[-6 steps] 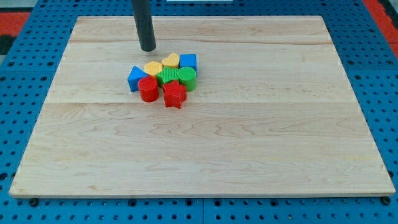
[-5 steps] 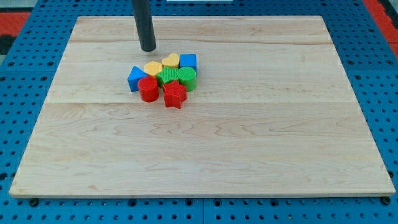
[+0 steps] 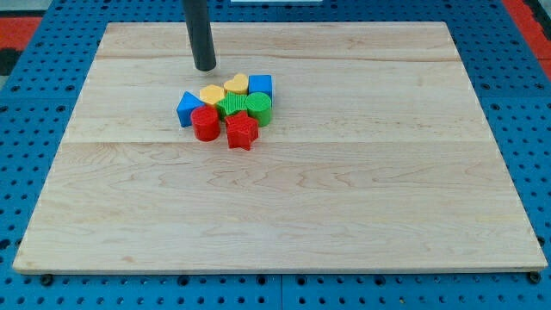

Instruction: Separate the yellow heart from the yellow hexagon

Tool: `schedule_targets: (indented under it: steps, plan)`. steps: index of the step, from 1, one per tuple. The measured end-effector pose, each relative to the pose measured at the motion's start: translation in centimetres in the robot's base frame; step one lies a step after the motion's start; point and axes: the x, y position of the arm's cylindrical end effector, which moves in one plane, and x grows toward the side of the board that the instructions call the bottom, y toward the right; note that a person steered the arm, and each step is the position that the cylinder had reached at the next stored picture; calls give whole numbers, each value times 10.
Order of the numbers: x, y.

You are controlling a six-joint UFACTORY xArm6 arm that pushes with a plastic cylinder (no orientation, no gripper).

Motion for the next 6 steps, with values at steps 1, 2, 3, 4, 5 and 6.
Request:
schedule_targets:
  steps: [1, 2, 3, 4, 5, 6]
  plan:
    - [3, 0]
    - [18, 2]
    - [38, 20]
    - [45, 39]
    - [25, 40]
    - [7, 75]
